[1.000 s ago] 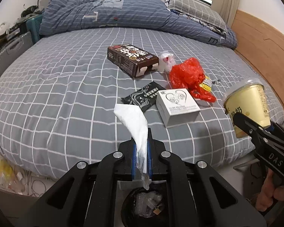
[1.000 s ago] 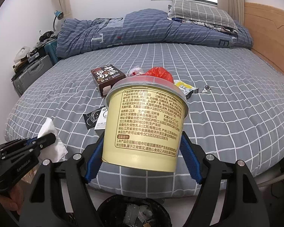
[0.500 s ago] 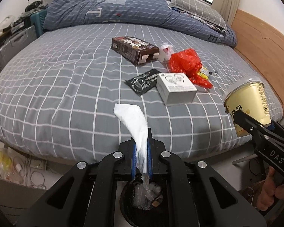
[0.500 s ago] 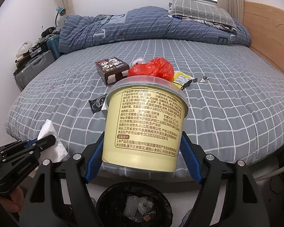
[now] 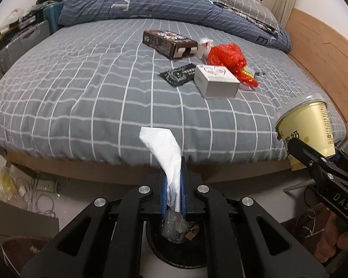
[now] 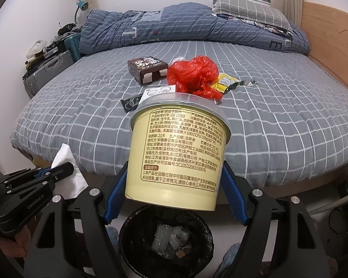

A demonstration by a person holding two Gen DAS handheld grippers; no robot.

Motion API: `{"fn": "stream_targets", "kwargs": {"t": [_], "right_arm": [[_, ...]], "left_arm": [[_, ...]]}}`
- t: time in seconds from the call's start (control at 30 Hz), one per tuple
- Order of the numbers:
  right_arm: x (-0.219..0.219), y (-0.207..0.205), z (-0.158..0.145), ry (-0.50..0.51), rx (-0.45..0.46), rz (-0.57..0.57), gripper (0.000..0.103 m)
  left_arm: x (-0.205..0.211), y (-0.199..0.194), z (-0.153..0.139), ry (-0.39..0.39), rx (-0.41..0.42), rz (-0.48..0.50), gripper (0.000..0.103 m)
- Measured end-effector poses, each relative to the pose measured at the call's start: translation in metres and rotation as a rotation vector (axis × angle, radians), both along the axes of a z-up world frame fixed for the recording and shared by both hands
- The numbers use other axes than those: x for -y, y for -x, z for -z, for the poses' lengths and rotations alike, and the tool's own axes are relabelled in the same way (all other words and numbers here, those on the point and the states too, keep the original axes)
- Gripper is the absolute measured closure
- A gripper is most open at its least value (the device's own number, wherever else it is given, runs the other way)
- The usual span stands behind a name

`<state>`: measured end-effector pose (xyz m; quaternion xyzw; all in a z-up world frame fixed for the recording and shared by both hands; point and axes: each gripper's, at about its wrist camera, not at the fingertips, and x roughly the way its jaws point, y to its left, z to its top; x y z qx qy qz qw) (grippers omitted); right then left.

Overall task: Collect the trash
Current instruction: 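Carry the white tissue and cream paper cup down over the black bin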

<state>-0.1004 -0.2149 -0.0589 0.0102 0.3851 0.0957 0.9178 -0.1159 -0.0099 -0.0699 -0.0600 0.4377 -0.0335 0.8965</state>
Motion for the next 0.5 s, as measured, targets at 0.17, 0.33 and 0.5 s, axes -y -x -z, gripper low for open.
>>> {"fn": "stream_targets", "kwargs": {"t": [0.17,0.33,0.5], "right_arm": [[-0.002,0.016,0.006,0.01,-0.019,-0.007,0.032],[-0.005,0.031,0.017,0.023,-0.052,-0.012,0.032],[-0.012,0.042,0.028,0.045,-0.08,-0.027,0.032]], "left_arm": [[0.003,0.017,0.006,0.001,-0.013,0.004,0.094],[0.004,0.032,0.013,-0.01,-0.032,0.005,0.094],[0.004,0.045,0.016,-0.009,-0.042,0.004,0.094]]}}
